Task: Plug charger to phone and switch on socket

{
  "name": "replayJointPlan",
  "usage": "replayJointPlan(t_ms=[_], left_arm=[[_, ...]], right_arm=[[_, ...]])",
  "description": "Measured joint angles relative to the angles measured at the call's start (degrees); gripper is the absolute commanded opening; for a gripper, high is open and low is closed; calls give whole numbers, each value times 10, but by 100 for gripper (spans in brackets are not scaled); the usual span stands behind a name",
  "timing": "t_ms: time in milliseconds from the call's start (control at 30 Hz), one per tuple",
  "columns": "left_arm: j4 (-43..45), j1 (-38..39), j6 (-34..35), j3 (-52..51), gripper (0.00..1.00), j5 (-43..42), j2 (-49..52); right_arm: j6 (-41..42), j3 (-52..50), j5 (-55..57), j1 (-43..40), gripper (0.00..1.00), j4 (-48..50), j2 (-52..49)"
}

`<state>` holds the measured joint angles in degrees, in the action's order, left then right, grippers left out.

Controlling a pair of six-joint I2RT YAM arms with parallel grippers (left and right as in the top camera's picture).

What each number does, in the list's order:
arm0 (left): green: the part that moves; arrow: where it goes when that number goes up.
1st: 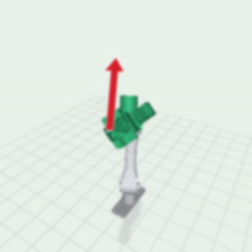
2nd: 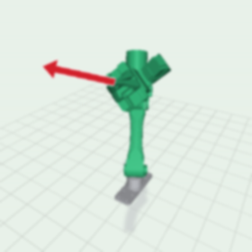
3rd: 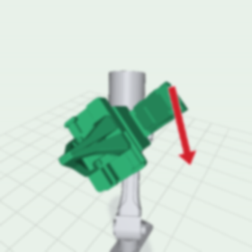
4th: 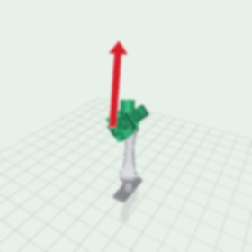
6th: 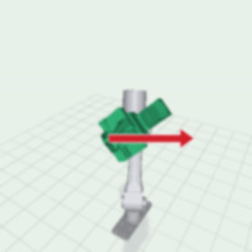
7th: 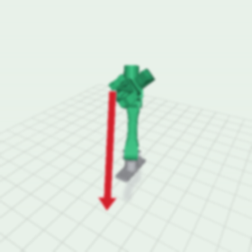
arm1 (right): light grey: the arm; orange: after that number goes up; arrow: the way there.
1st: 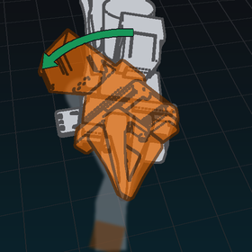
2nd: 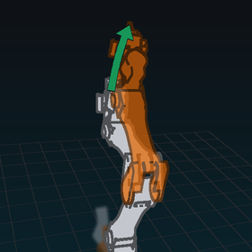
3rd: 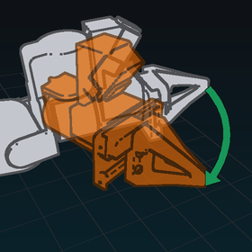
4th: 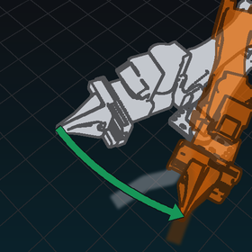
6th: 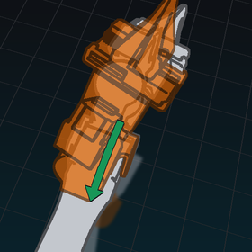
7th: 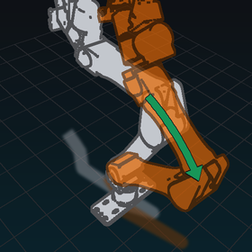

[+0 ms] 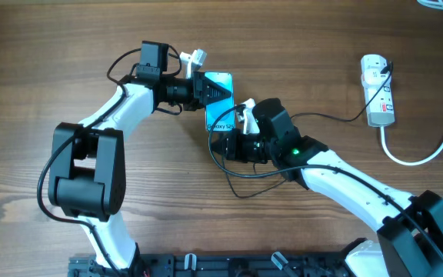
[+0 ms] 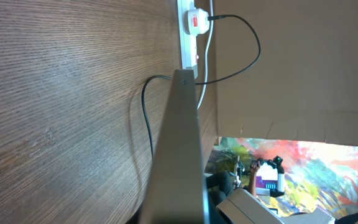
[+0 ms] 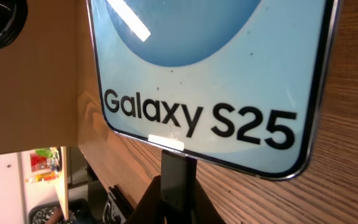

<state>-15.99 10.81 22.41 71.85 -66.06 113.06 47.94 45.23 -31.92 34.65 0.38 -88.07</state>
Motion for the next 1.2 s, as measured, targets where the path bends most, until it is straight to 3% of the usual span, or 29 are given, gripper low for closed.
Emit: replayJointPlan(t_ms=[33, 67, 267, 367, 400, 533, 567, 600, 667, 1167, 1200], left_arm=[[0, 0, 0, 0, 4, 0, 0], [-1, 0, -2, 0, 4, -1, 0], [-14, 10, -14, -8, 4, -1, 1], [-14, 11, -14, -8, 4, -4, 1], [-14, 11, -14, -9, 4, -5, 1], [-14, 11, -14, -10, 4, -5, 1], [-14, 11, -15, -10, 4, -5, 1], [-14, 11, -16, -10, 4, -5, 1], [-14, 11, -16, -10, 4, -5, 1], [-1, -2, -10, -4, 4, -4, 1], [0, -3, -8, -2, 4, -5, 1]], right_arm=[[0, 0, 0, 0, 70, 0, 0], [-1, 0, 11, 0, 99, 8, 0], [-27, 3, 33, -19, 99, -6, 2], [-33, 6, 28, -19, 74, -59, 18], [-37, 7, 17, -19, 59, -77, 23], [-40, 7, -2, 10, 34, -109, 26], [-42, 7, 0, 19, 21, -109, 26], [-42, 7, 3, 29, 14, -109, 26], [-41, 7, 16, 37, 5, -109, 26], [-28, 0, 22, 24, 5, -47, 26], [-28, 0, 22, 24, 42, -46, 26]])
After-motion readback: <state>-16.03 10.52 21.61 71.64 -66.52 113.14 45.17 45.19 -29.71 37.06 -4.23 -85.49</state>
